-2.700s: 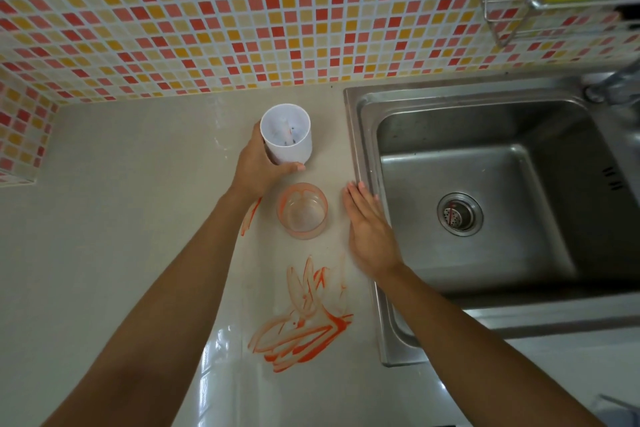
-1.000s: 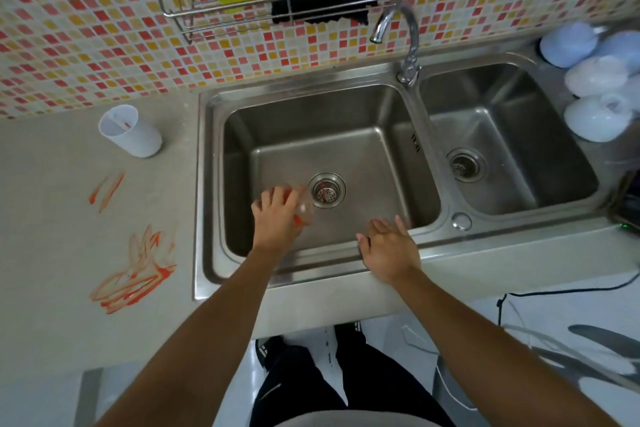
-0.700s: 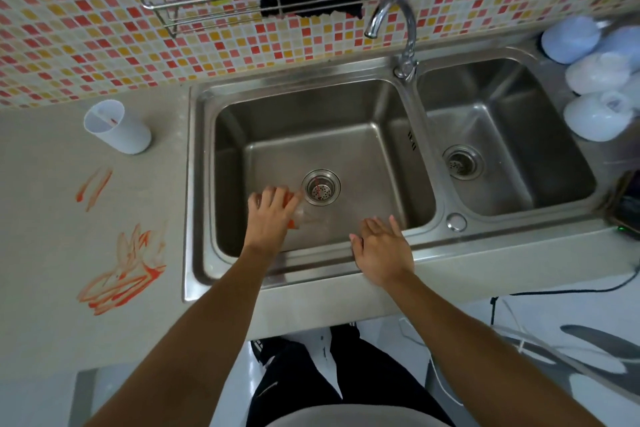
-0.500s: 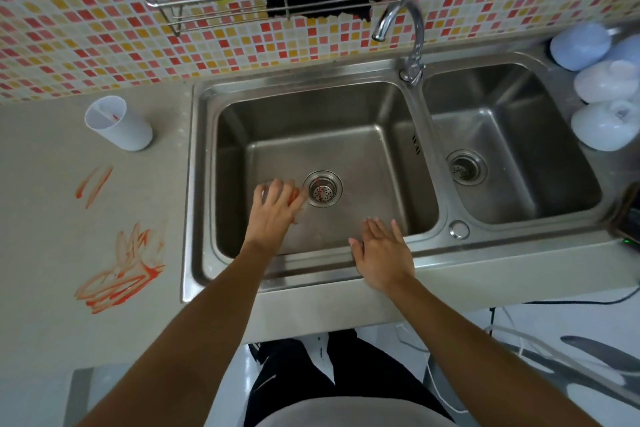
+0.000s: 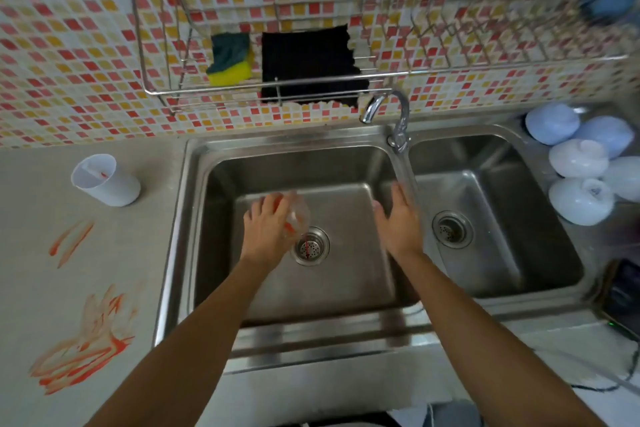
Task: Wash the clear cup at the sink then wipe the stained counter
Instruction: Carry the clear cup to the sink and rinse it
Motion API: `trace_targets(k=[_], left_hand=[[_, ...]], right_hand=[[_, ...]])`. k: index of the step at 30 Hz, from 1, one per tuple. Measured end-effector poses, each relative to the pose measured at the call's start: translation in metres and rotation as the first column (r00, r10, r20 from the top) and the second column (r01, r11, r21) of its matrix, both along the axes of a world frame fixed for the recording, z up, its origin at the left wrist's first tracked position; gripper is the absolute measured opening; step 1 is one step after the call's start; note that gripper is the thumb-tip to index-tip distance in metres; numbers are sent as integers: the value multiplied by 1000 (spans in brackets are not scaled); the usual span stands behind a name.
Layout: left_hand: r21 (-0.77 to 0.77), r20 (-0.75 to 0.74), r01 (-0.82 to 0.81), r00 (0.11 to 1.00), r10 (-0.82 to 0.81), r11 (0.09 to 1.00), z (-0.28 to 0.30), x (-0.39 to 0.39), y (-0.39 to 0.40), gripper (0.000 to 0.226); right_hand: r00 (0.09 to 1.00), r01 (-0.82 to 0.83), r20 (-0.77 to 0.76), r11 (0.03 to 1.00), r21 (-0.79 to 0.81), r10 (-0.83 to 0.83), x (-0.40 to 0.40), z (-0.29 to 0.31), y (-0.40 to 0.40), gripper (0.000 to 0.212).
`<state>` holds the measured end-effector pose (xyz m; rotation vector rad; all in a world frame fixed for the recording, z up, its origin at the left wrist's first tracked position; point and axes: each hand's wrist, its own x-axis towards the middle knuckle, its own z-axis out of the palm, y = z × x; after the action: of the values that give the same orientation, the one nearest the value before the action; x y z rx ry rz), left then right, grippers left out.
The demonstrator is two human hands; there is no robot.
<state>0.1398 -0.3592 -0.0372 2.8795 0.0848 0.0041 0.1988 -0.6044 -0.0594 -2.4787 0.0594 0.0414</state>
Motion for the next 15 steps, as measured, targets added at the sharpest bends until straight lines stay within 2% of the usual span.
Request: trace_targets(k=[4, 9, 12, 15], left_hand=[[-326, -60, -33, 998, 14, 945, 17, 41, -19, 85], [-669, -72, -49, 997, 2, 742, 28, 86, -45, 75], [-750, -66, -43, 998, -10, 660, 38, 105, -62, 72], [-763, -63, -26, 997, -33, 645, 42, 121, -72, 72]], right_hand=[[980, 157, 93, 969, 189, -177, 69, 24, -9, 57], [981, 162, 79, 968, 189, -180, 120, 23, -9, 31], [989, 115, 79, 987, 113, -124, 130, 14, -7, 25], [997, -10, 75, 999, 41, 7, 133, 0, -4, 19]])
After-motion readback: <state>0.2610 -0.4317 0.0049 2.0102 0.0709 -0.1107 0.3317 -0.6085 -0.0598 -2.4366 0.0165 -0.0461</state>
